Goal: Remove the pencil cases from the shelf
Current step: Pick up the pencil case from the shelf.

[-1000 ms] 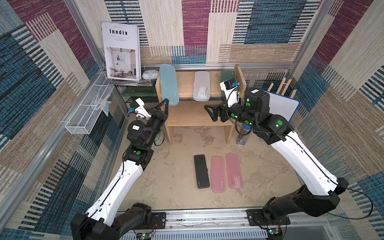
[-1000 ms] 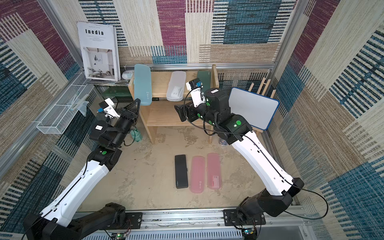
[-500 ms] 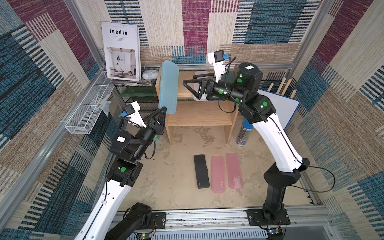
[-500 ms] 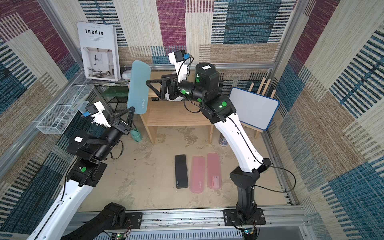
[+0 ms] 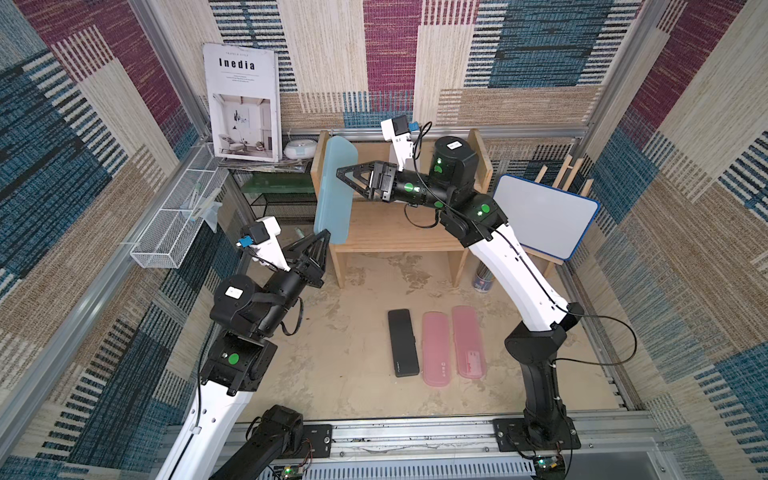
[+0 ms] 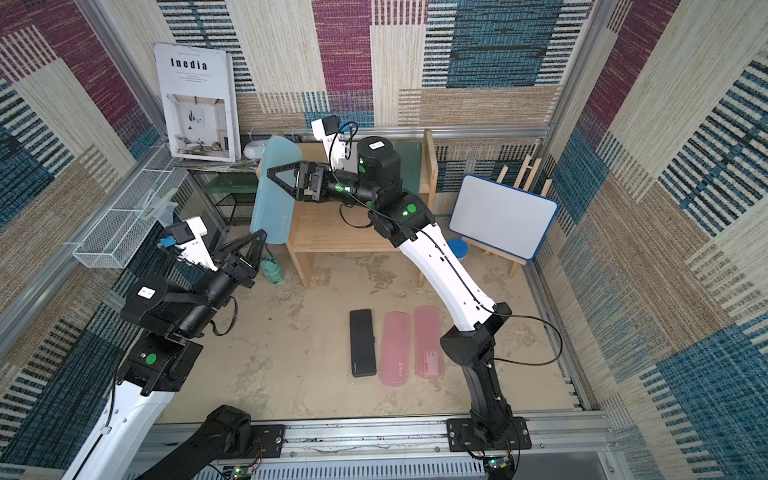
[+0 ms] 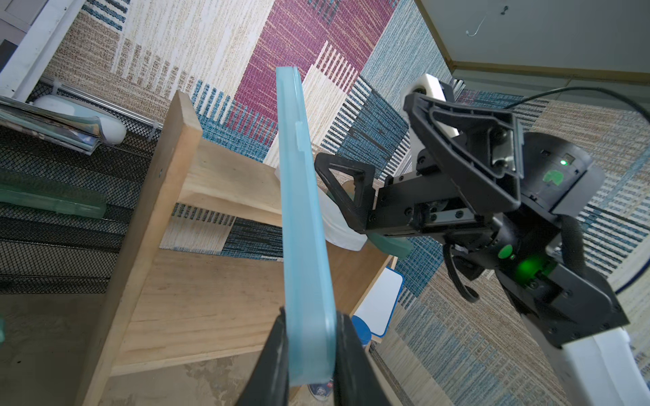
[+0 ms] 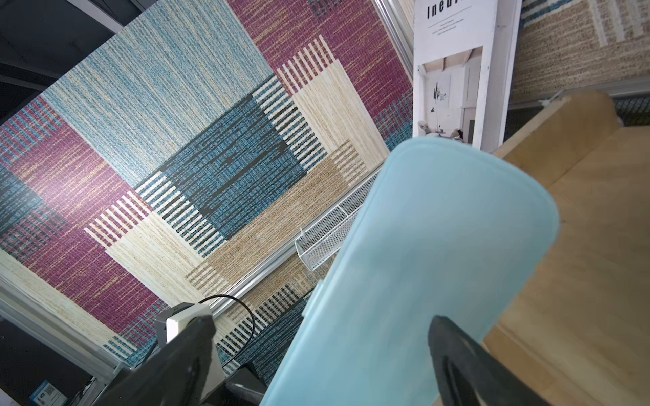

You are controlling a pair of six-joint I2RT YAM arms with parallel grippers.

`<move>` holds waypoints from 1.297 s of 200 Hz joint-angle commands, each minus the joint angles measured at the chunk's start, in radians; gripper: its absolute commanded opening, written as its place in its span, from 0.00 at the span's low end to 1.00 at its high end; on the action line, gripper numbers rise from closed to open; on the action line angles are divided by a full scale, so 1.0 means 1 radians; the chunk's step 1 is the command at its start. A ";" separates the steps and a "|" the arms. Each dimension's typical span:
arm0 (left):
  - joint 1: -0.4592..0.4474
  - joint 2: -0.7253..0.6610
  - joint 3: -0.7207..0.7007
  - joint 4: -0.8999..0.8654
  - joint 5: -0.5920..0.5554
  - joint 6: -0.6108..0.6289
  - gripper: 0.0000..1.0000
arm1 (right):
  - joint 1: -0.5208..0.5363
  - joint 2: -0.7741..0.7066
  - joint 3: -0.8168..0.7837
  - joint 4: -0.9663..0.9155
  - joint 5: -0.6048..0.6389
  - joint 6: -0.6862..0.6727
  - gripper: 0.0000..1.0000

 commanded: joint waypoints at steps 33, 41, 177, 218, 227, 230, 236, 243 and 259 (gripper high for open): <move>-0.001 -0.071 0.014 -0.061 -0.065 0.074 0.00 | 0.032 0.007 -0.004 -0.017 0.068 -0.008 0.99; 0.000 -0.087 0.010 -0.067 -0.086 0.065 0.00 | 0.032 -0.002 -0.020 -0.018 0.068 -0.017 0.99; 0.001 -0.281 -0.194 0.168 0.016 -0.401 0.00 | -0.049 -0.069 -0.183 0.234 -0.418 -0.043 0.99; 0.002 -0.315 -0.183 0.154 0.005 -0.400 0.00 | -0.048 -0.077 -0.192 0.206 -0.366 -0.070 0.99; 0.002 -0.318 -0.182 0.150 0.006 -0.404 0.00 | -0.049 -0.072 -0.198 0.231 -0.386 -0.049 0.99; 0.001 -0.320 -0.183 0.153 0.007 -0.406 0.00 | -0.047 -0.073 -0.201 0.242 -0.392 -0.038 0.99; 0.002 -0.320 -0.187 0.156 0.009 -0.413 0.00 | -0.047 -0.072 -0.206 0.262 -0.402 -0.024 0.99; 0.002 -0.320 -0.193 0.163 0.010 -0.422 0.00 | -0.045 -0.068 -0.208 0.279 -0.407 -0.014 0.99; 0.001 -0.313 -0.205 0.191 0.021 -0.441 0.00 | -0.040 -0.060 -0.202 0.301 -0.412 -0.003 0.99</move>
